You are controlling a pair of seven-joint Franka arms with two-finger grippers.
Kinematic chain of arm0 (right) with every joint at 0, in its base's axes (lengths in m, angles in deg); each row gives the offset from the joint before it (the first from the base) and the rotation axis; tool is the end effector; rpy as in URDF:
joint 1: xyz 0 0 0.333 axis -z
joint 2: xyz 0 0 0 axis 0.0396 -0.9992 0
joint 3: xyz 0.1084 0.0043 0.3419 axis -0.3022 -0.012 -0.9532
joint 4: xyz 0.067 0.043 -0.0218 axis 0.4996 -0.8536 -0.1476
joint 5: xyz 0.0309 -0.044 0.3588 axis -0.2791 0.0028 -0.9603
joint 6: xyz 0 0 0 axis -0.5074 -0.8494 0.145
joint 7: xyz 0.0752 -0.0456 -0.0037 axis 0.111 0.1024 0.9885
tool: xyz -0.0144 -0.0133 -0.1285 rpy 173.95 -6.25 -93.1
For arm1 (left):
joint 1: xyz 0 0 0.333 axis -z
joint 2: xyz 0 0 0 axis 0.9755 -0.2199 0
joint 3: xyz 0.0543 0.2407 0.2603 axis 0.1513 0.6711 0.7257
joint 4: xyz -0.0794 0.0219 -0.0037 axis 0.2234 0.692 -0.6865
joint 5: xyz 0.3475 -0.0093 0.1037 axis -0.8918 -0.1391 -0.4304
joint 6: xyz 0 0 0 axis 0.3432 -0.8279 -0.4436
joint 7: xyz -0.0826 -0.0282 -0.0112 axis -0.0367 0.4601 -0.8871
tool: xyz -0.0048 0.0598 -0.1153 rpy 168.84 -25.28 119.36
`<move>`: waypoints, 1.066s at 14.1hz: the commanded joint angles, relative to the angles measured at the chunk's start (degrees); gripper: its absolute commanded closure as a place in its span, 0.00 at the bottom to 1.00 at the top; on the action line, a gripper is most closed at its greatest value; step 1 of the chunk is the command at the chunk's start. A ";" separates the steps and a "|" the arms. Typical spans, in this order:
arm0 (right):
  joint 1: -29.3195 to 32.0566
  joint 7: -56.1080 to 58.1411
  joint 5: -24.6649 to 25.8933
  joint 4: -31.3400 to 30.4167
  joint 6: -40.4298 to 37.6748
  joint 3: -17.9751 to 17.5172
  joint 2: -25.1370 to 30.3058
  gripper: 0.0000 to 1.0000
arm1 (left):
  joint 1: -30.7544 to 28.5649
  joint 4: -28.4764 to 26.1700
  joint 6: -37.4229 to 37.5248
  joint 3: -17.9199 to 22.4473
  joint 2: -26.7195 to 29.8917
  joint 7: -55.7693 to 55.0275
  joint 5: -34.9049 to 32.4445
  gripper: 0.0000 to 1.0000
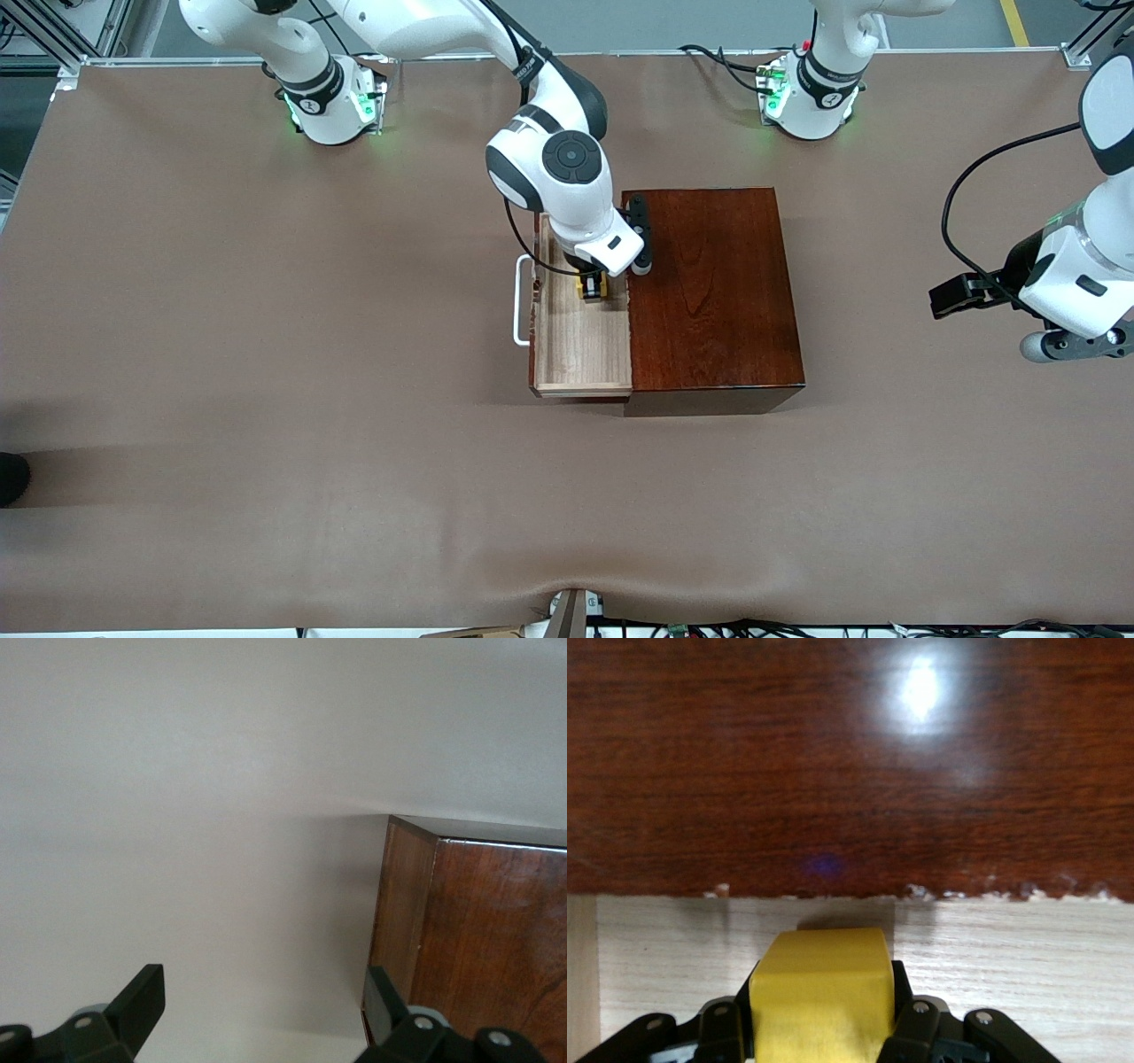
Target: Open drawer, take yellow block, close drawer
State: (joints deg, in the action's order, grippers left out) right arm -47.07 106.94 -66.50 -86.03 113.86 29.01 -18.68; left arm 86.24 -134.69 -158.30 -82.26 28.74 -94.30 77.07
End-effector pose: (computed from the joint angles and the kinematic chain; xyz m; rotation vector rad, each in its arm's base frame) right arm 0.4671 0.5519 0.3417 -2.1384 -2.2250 -0.1223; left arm 0.6048 -0.0543 0.5937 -3.0793 -0.1468 0.0773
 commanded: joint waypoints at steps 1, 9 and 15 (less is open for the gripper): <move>0.30 0.98 -0.35 0.38 -2.47 -0.14 2.70 1.00 | -0.24 -0.54 -0.83 -0.02 0.32 0.27 1.17 0.00; 2.22 1.07 -0.35 -0.06 -9.59 0.22 10.35 1.00 | -0.24 -0.54 -0.74 -0.02 0.40 0.18 1.17 0.00; 10.74 0.19 -0.35 -0.23 -12.23 0.30 12.37 1.00 | 3.08 -0.28 -0.74 -0.20 0.49 -1.13 1.17 0.00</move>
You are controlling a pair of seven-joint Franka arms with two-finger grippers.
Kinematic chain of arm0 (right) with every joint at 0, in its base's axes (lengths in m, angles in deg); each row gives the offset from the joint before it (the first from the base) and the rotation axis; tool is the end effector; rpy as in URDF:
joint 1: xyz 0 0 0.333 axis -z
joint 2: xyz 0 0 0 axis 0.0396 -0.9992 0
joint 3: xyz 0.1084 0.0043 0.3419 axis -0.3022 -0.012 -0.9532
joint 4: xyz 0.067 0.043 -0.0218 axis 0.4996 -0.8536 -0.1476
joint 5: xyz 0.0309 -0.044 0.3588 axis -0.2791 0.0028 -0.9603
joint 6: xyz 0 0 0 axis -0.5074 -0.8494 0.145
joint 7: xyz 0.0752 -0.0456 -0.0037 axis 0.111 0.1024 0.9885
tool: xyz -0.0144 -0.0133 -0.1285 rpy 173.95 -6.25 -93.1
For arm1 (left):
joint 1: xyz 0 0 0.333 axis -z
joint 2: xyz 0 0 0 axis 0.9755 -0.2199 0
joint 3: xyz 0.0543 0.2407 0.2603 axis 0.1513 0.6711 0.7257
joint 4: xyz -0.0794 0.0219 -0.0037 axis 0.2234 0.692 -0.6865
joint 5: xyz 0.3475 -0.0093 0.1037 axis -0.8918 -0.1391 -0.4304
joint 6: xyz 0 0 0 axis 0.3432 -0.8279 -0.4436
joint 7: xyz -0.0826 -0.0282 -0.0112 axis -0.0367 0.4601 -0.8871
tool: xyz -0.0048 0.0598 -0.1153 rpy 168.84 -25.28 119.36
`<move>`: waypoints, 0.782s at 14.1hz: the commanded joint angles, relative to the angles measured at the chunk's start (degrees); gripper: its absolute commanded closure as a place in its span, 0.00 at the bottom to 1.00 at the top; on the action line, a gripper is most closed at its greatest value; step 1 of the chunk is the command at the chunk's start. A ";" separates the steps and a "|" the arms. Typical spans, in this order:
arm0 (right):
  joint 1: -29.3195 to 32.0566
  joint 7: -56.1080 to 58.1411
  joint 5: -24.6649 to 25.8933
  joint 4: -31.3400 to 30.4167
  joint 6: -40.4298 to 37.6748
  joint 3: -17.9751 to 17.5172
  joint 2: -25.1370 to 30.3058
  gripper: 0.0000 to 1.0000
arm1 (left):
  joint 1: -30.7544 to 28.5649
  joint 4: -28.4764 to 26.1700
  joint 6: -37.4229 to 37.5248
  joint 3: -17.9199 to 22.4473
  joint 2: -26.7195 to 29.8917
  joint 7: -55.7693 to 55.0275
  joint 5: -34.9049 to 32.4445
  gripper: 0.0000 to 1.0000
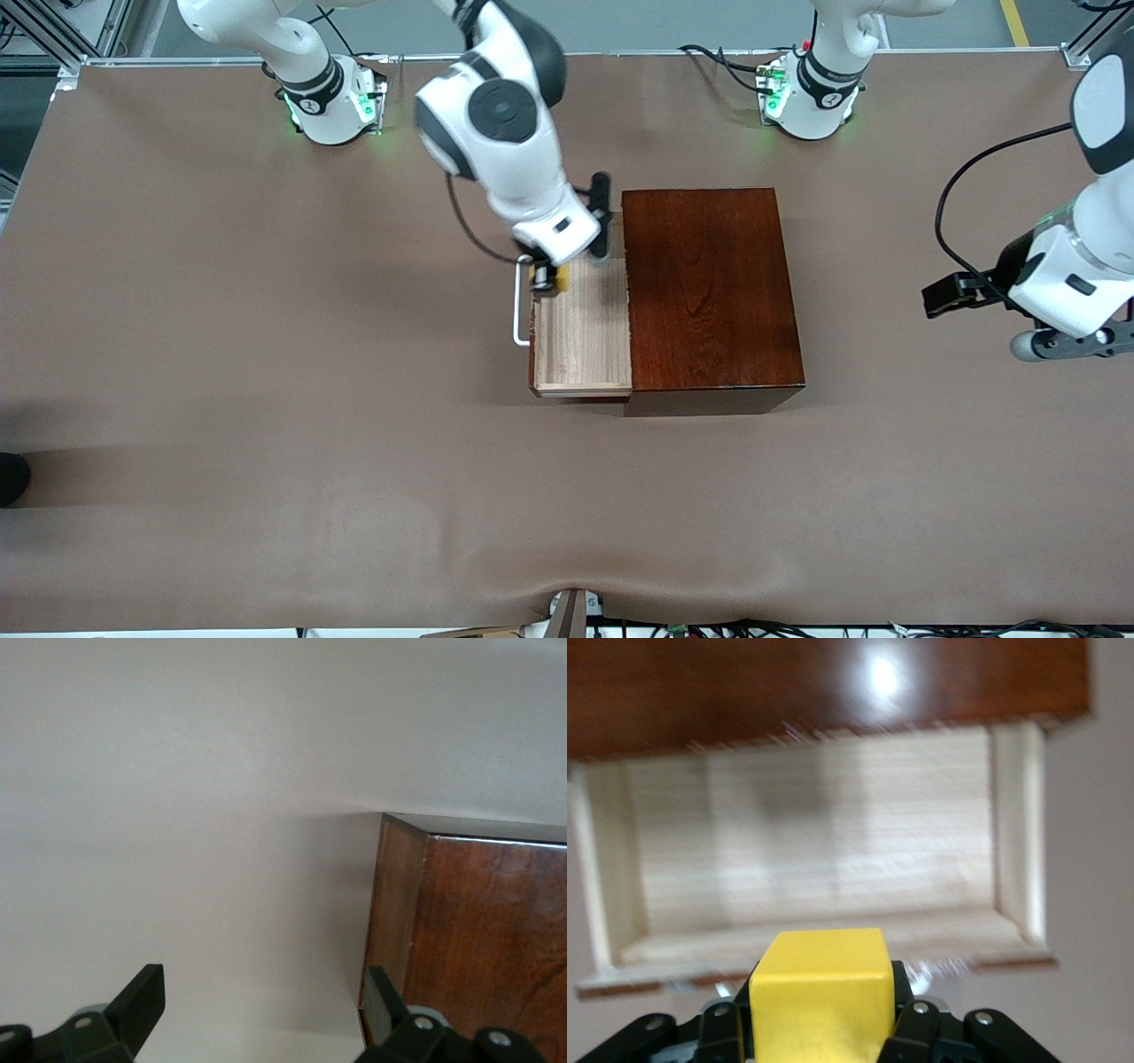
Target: Open drawer, take yellow block, close drawer
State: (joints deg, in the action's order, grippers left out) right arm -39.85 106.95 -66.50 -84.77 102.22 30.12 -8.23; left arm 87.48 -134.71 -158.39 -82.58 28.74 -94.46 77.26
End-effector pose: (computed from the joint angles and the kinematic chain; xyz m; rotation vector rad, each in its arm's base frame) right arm 0.5146 0.4597 0.4609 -2.2876 -2.0850 -0.1302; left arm 0.6033 -0.0707 0.5936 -3.0850 -0.1096 0.0755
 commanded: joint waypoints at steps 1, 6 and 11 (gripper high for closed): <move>5.19 0.01 -0.35 -1.58 -1.12 -0.72 2.53 1.00 | 3.25 -0.17 -0.65 0.13 0.41 -2.20 0.98 0.00; 14.14 -4.91 0.61 -4.90 -4.11 -0.28 3.68 1.00 | 11.77 0.18 -0.74 0.22 -0.55 -13.69 0.98 0.00; 26.54 -5.00 0.61 -10.36 -1.40 -0.02 3.85 1.00 | 21.43 1.58 -5.82 0.31 -4.24 -32.14 0.90 0.00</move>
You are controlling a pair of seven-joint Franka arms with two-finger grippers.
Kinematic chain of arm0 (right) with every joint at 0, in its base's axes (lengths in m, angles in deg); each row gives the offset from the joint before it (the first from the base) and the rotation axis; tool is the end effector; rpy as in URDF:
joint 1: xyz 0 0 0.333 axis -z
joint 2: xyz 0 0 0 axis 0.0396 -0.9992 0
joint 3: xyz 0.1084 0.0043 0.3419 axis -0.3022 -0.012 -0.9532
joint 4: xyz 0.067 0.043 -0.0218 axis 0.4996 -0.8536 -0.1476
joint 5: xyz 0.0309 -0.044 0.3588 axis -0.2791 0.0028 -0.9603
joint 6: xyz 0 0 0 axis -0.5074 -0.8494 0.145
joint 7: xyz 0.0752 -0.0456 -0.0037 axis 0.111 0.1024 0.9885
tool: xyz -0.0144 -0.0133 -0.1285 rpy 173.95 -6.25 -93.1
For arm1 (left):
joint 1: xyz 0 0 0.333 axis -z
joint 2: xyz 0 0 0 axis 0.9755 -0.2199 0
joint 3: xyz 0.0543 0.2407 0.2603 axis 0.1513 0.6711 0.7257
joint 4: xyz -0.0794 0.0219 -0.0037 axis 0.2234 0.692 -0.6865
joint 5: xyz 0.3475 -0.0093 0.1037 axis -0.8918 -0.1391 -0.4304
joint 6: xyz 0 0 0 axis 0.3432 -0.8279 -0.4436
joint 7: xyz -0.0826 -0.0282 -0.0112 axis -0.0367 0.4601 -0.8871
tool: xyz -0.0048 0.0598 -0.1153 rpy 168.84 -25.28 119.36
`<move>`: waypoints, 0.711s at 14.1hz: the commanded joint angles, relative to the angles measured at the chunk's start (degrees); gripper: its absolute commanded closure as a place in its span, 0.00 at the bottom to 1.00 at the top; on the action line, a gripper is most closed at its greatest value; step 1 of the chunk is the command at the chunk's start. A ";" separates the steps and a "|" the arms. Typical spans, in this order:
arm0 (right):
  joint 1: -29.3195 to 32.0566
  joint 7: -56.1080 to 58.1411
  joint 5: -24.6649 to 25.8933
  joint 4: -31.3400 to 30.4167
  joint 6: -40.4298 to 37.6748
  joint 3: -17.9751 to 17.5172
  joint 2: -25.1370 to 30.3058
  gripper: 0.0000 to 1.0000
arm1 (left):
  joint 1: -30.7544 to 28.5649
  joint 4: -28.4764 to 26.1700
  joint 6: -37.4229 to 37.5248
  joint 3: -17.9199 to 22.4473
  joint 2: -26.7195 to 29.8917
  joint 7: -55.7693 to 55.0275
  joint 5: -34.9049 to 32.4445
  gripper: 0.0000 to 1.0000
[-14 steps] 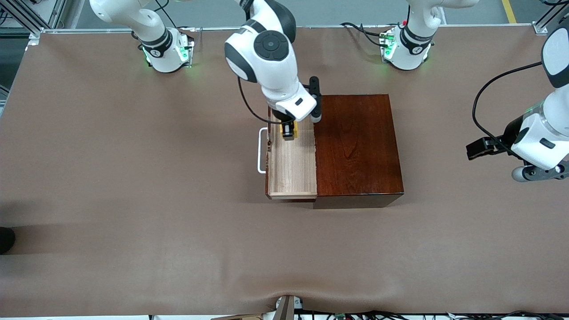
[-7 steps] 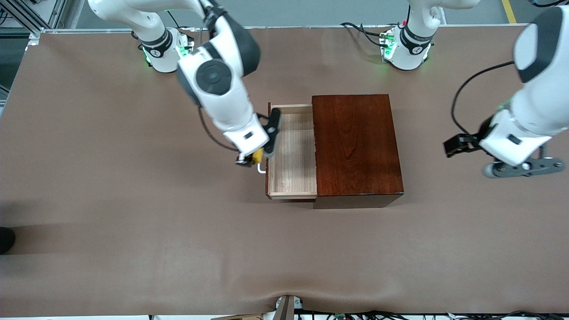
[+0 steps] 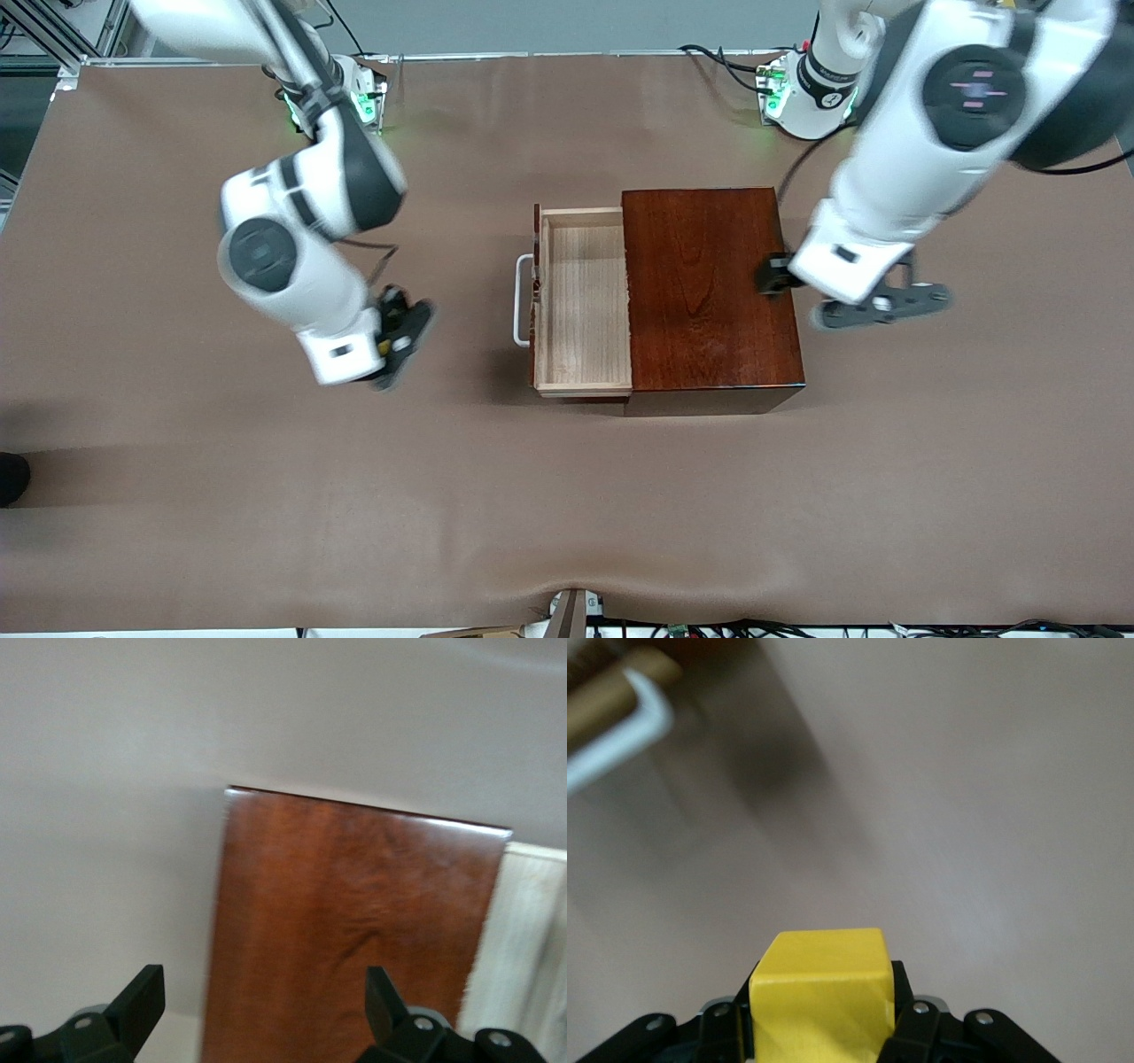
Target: Open drawer, take yellow block, close drawer
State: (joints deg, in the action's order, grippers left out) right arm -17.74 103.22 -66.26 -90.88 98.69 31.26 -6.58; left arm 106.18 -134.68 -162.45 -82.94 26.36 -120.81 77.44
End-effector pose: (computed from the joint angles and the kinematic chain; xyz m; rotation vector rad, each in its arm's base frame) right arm 0.6250 0.2114 0.4270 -2.7102 -1.4970 0.0751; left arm 0.5647 -0.2731 0.5740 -3.0760 -0.3026 0.0004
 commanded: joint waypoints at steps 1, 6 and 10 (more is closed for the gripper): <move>7.06 -1.19 0.38 -6.00 4.32 -1.25 2.38 1.00 | 5.19 2.25 -3.08 0.75 -3.17 -9.65 0.54 0.00; 16.04 -3.37 0.29 -11.73 14.62 -1.16 1.16 1.00 | 16.35 6.03 -10.90 1.37 -11.69 -30.66 0.10 0.00; 19.21 -10.74 0.38 -11.73 14.80 -1.16 0.01 1.00 | 22.34 8.94 -19.24 1.54 -18.82 -44.37 0.10 0.00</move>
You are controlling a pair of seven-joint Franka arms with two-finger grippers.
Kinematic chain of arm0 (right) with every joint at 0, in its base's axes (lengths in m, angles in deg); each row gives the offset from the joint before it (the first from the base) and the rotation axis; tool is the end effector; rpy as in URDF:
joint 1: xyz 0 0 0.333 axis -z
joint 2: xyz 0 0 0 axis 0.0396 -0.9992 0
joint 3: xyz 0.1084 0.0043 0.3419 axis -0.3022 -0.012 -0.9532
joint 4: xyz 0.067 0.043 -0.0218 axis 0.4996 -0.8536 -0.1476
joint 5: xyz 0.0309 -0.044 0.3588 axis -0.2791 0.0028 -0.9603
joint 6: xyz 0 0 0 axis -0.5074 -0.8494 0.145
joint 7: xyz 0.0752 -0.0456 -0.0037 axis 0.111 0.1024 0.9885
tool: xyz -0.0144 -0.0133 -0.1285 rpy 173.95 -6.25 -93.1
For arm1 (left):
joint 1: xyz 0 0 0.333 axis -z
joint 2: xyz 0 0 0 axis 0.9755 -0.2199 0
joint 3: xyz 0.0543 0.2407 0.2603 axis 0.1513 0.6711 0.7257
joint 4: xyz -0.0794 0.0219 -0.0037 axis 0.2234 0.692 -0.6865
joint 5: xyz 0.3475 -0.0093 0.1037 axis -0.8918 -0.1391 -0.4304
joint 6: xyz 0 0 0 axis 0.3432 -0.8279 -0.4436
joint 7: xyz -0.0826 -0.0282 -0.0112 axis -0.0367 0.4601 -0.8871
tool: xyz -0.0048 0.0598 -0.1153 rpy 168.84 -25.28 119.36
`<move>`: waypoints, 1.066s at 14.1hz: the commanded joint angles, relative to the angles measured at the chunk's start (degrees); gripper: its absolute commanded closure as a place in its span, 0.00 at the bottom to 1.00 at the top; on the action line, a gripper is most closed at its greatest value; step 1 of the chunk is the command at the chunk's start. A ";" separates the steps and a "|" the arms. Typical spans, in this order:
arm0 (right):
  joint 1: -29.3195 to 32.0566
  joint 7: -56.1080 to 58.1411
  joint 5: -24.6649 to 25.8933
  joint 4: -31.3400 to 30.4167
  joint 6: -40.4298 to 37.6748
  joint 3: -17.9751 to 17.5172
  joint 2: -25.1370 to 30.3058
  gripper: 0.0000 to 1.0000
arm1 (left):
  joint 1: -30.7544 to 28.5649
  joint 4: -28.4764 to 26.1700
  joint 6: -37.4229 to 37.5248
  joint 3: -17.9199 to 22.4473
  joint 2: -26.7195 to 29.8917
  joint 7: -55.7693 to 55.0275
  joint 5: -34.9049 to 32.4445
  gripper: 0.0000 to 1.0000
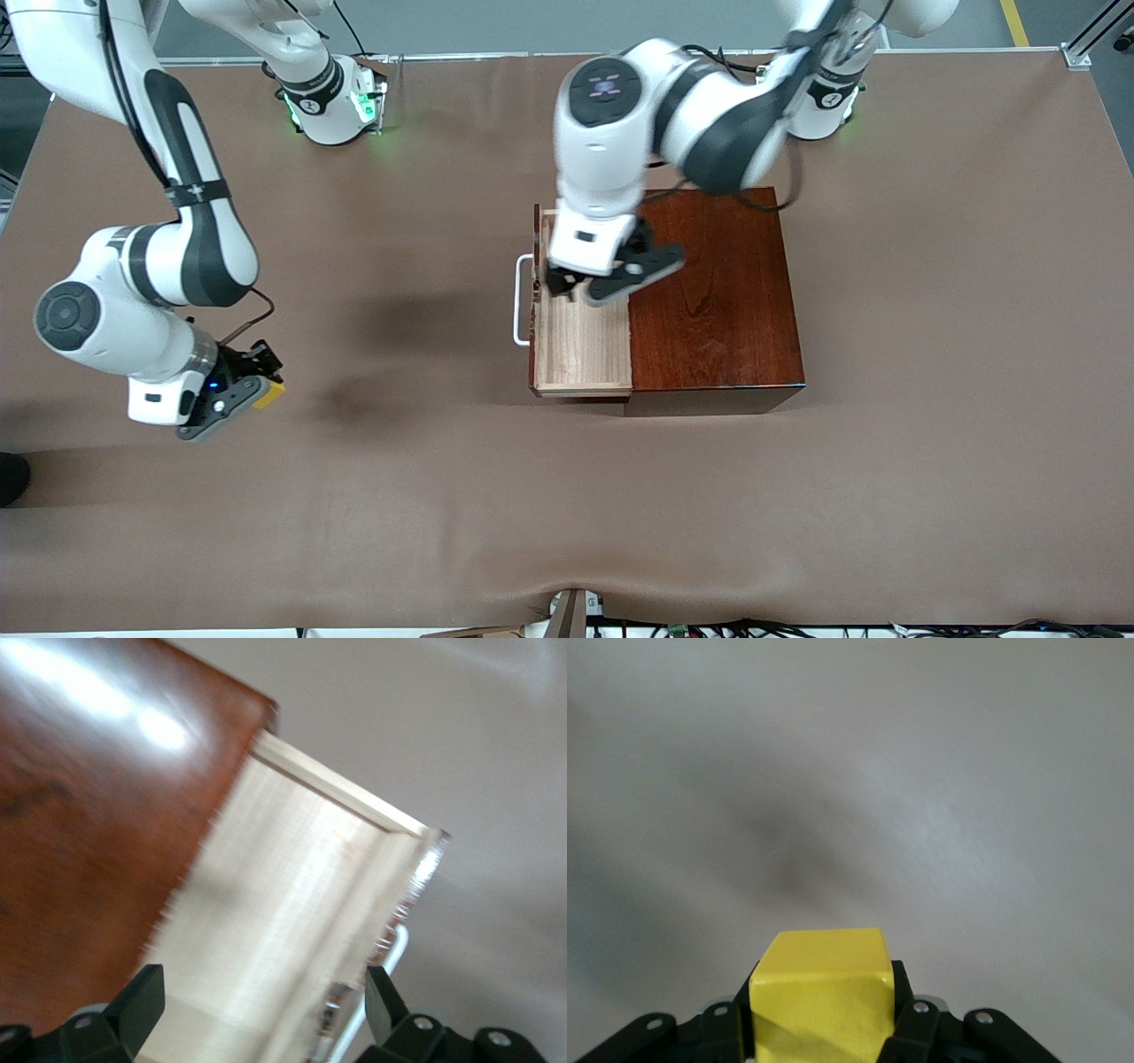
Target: Open drawer, take yellow block, close drawer
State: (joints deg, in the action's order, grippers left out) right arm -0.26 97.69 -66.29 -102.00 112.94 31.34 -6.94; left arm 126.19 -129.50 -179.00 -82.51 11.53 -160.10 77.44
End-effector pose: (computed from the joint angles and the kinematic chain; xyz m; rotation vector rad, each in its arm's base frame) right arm 0.6479 0.0103 0.3599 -2.9750 -0.9141 -0.0014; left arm 0.5024 -0.5186 0.4668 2.9787 0.8005 0.1507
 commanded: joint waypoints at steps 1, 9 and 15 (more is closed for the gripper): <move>2.43 -6.98 0.41 -0.52 0.81 -1.15 -0.15 1.00 | 3.74 3.85 -5.41 1.46 -5.23 -8.51 0.10 0.00; 8.15 -23.31 0.41 -3.05 5.38 -1.14 -3.93 1.00 | 10.16 7.01 -14.13 3.13 -11.20 -21.71 0.10 0.00; 7.98 -38.46 1.20 -3.59 8.09 -0.97 -5.24 1.00 | 15.27 12.91 -19.32 8.31 -19.21 -31.47 0.18 0.00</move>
State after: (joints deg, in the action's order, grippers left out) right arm 6.97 62.45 -66.10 -104.91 118.87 30.99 -11.87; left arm 140.54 -120.77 -197.51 -75.92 -4.60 -189.18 77.44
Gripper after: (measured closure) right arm 0.445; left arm 0.000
